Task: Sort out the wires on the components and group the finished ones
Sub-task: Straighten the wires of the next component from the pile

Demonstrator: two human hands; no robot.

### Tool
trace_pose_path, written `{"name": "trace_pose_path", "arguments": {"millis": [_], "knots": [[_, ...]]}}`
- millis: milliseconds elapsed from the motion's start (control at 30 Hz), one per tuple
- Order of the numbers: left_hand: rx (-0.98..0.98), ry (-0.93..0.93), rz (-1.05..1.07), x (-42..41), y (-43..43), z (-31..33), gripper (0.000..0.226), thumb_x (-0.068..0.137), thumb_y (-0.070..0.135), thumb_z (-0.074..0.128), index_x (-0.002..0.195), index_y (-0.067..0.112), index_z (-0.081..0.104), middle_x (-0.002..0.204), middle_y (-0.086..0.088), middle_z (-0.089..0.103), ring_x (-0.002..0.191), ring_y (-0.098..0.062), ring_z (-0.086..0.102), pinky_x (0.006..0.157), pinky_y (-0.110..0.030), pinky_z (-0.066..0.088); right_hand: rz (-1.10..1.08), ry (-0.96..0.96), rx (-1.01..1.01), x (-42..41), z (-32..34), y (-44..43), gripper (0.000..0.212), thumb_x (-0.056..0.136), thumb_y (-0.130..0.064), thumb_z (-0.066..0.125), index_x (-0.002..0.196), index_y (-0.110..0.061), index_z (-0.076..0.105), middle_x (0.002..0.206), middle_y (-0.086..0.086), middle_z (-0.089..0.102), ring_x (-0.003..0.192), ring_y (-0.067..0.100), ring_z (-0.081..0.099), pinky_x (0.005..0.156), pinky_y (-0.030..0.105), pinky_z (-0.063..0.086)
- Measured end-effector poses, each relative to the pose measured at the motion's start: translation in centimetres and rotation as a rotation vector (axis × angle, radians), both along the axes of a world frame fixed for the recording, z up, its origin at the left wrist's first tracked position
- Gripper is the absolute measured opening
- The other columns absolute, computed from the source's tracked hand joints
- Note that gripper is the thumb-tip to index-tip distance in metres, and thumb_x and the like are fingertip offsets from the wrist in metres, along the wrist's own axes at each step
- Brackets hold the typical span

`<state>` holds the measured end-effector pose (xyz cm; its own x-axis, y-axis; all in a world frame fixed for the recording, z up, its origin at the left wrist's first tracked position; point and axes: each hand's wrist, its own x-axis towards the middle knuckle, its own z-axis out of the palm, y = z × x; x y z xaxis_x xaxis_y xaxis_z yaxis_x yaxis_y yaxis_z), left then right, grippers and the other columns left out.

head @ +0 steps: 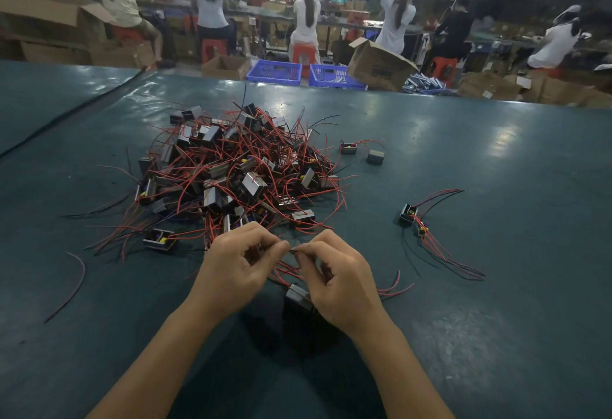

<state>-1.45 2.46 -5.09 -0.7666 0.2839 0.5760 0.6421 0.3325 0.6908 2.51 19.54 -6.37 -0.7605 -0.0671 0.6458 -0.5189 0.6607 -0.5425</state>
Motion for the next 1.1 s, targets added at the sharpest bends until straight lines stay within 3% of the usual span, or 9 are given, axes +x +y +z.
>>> {"name": "trace_pose_path", "arguments": {"millis": [133, 300, 433, 500, 600, 700, 800, 933, 1100], "knots": [[0.098, -0.352, 0.078, 0.3, 1.1, 0.1, 0.032, 0.091, 0.021, 0.066, 0.06, 0.02, 0.065, 0.045, 0.011, 0.049, 0.042, -0.002, 0.04, 0.046, -0.013, 0.033, -0.023, 0.006, 0.065, 0.2, 0.1, -0.2, 0.012, 0.094, -0.019, 0.064, 0.094, -0.01, 0.071, 0.085, -0.006, 0.059, 0.066, 0.005, 0.051, 0.053, 0.033, 0.048], [0.451, -0.935, 0.042, -0.1, 0.8, 0.3, 0.035, 0.082, 0.04, 0.068, 0.056, 0.017, 0.062, 0.049, 0.004, 0.04, 0.037, -0.005, 0.03, 0.036, -0.015, 0.024, -0.011, -0.287, -0.045, -0.1, 0.3, 1.2, 0.024, 0.091, -0.038, 0.053, 0.088, -0.023, 0.07, 0.084, -0.017, 0.058, 0.072, 0.006, 0.055, 0.066, 0.034, 0.049], [0.471, -1.035, 0.02, -0.5, 0.2, 0.4, 0.032, 0.065, 0.045, 0.071, 0.055, 0.015, 0.063, 0.054, 0.0, 0.04, 0.036, -0.003, 0.03, 0.032, -0.014, 0.022, -0.048, -0.477, -0.001, -0.3, 0.0, 2.8, 0.021, 0.075, -0.034, 0.051, 0.089, -0.044, 0.063, 0.093, -0.025, 0.059, 0.085, 0.002, 0.053, 0.078, 0.026, 0.046], [0.51, -1.086, -0.021, -0.5, 0.2, 0.3, 0.029, 0.064, 0.042, 0.073, 0.055, 0.016, 0.064, 0.06, -0.001, 0.044, 0.036, -0.003, 0.031, 0.031, -0.014, 0.022, 0.006, -0.55, 0.03, -0.2, -0.2, 2.9, 0.026, 0.071, -0.033, 0.056, 0.093, -0.042, 0.066, 0.093, -0.027, 0.061, 0.093, -0.001, 0.054, 0.082, 0.023, 0.046], [0.573, -1.06, -0.043, -0.5, 0.2, 0.3, 0.028, 0.067, 0.042, 0.072, 0.058, 0.017, 0.063, 0.059, 0.003, 0.048, 0.038, -0.003, 0.032, 0.032, -0.014, 0.021, 0.077, -0.575, 0.004, -0.2, -0.5, 2.5, 0.024, 0.074, -0.029, 0.063, 0.096, -0.028, 0.073, 0.083, -0.027, 0.064, 0.085, -0.003, 0.061, 0.077, 0.019, 0.05], [0.526, -0.859, 0.032, -0.1, 0.7, 0.4, 0.031, 0.07, 0.046, 0.068, 0.067, 0.016, 0.065, 0.053, 0.005, 0.048, 0.042, -0.005, 0.035, 0.037, -0.014, 0.027, 0.045, -0.502, 0.035, -0.5, -0.7, 2.6, 0.012, 0.083, -0.023, 0.067, 0.092, -0.021, 0.074, 0.079, -0.019, 0.063, 0.078, 0.004, 0.059, 0.072, 0.027, 0.05], [0.465, -0.689, 0.124, 0.3, 1.2, 0.2, 0.043, 0.065, 0.054, 0.067, 0.09, 0.019, 0.066, 0.066, 0.011, 0.062, 0.056, -0.002, 0.053, 0.053, -0.015, 0.041, -0.087, -0.392, 0.072, -0.6, -0.7, 2.8, 0.01, 0.09, -0.026, 0.066, 0.092, -0.019, 0.073, 0.079, -0.014, 0.061, 0.08, 0.01, 0.054, 0.071, 0.026, 0.046], [0.375, -0.693, 0.112, 0.6, 1.9, -0.2, 0.061, 0.056, 0.057, 0.073, 0.101, 0.021, 0.053, 0.077, 0.005, 0.066, 0.07, -0.01, 0.063, 0.066, -0.022, 0.05, -0.159, -0.307, 0.074, -0.7, -0.4, 2.9, 0.013, 0.09, -0.03, 0.066, 0.09, -0.02, 0.074, 0.071, -0.021, 0.053, 0.079, 0.008, 0.047, 0.066, 0.017, 0.037], [0.179, -0.618, -0.016, 1.4, 2.7, -0.8, 0.055, 0.067, 0.037, 0.083, 0.11, 0.037, 0.049, 0.088, 0.01, 0.075, 0.08, -0.004, 0.07, 0.068, -0.017, 0.054, -0.129, -0.3, 0.006, -0.8, -0.4, 2.9, 0.009, 0.088, -0.024, 0.069, 0.093, -0.021, 0.076, 0.075, -0.014, 0.061, 0.08, 0.012, 0.053, 0.07, 0.025, 0.043]]}}
